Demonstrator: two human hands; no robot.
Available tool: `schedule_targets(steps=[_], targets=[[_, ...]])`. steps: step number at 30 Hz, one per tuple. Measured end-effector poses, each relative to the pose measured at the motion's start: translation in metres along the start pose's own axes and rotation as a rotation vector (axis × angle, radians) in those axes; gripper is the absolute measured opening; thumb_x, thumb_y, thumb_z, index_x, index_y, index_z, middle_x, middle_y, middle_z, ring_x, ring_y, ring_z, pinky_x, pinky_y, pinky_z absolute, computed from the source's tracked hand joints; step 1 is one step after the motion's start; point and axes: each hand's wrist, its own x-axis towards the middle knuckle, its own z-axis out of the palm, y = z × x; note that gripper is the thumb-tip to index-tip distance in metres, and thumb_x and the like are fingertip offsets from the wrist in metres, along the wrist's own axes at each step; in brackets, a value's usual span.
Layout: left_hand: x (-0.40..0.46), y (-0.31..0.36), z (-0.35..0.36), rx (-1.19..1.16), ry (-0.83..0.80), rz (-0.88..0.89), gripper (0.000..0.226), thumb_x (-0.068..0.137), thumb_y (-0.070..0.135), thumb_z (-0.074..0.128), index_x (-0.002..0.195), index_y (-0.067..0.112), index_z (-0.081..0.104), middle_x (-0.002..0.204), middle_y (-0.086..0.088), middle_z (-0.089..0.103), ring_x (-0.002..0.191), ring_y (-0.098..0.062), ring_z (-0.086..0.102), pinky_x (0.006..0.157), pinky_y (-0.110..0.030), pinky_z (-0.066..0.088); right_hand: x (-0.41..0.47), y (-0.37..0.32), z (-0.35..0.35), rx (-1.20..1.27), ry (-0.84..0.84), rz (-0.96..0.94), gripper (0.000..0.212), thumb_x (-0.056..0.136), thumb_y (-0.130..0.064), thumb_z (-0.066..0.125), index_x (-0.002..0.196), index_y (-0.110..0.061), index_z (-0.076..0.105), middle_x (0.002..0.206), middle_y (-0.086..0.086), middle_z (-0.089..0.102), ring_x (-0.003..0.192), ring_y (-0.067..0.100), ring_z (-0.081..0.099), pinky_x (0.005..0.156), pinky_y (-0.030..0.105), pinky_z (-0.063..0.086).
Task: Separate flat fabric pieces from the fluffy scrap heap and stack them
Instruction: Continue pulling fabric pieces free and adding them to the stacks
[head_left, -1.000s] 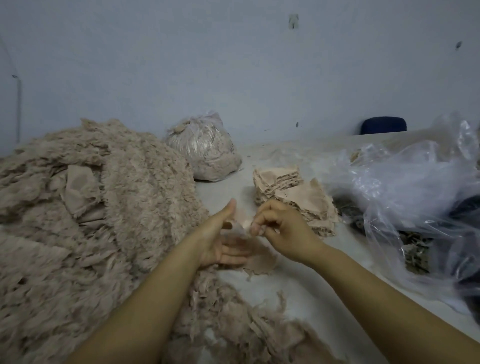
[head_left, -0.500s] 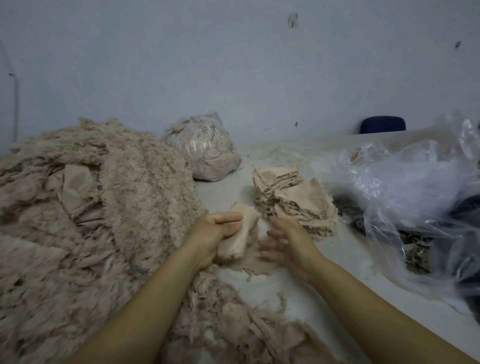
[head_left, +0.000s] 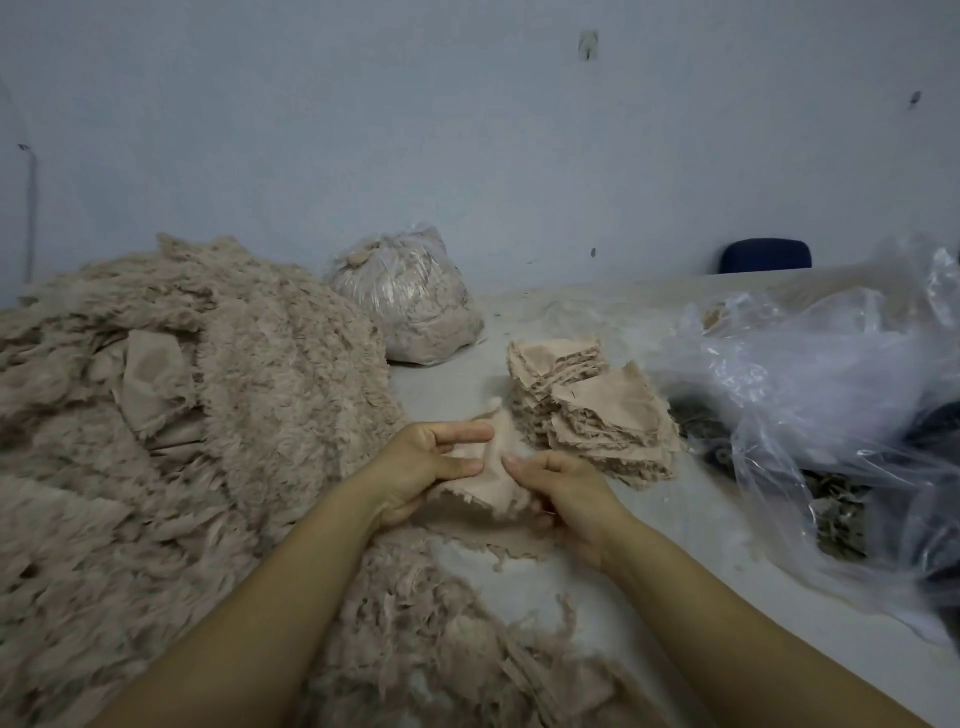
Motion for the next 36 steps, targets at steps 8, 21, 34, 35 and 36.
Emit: schedule_targets(steps=[8,21,34,35,36], targets=[[0.008,-0.029,-0.007,0.501,0.150,-0.054,0.046,0.084,-0.005,0.064,0.128,0.008,0.056,0.134,-0.011,0.054,0.120,-0.018,0.051,0.086,-0.022,0.050,0.009,0.029,-0.010,-0.523,0.337,-0.134,0.027,0.085,-0.025,0.070,0.072,-0.017,0.049,0.063,-0.002,0.056,0.056,0.012,0.053,0.049,0.018,0.038],[-0.075,0.012,-0.049,1.219,-0.331,0.059,0.023,0.088,0.018,0.066,0.110,0.024,0.064,0.122,0.014,0.056,0.119,-0.003,0.047,0.097,-0.008,0.033,-0.039,0.041,-0.005,-0.998,0.119,-0.556,0.018,0.095,-0.031,0.056,0.096,-0.014,0.063,0.090,-0.001,0.054,0.086,0.016,0.053,0.072,0.021,0.039],[-0.099,-0.001,-0.068,0.971,0.277,0.154,0.014,0.091,0.001,0.047,0.081,0.007,0.054,0.064,-0.002,0.046,0.054,-0.009,0.042,0.049,-0.014,0.028,-0.059,0.039,0.003,-0.662,-0.100,-0.396,0.017,0.091,-0.018,0.063,0.076,-0.022,0.055,0.073,-0.010,0.057,0.064,-0.002,0.050,0.066,0.018,0.037],[-0.099,0.000,-0.068,0.980,0.281,0.170,0.017,0.090,-0.001,0.045,0.085,0.012,0.055,0.063,0.001,0.044,0.052,-0.006,0.039,0.047,-0.013,0.028,-0.060,0.040,0.002,-0.734,-0.072,-0.425,0.017,0.091,-0.019,0.063,0.078,-0.024,0.054,0.077,-0.008,0.058,0.067,-0.002,0.051,0.067,0.018,0.037],[-0.101,0.002,-0.066,0.987,0.258,0.186,0.027,0.089,-0.005,0.044,0.094,0.019,0.056,0.065,0.004,0.045,0.052,-0.002,0.040,0.048,-0.009,0.030,-0.062,0.039,0.004,-0.796,-0.047,-0.481,0.015,0.090,-0.019,0.065,0.081,-0.026,0.054,0.083,-0.007,0.059,0.071,-0.001,0.051,0.068,0.018,0.036]])
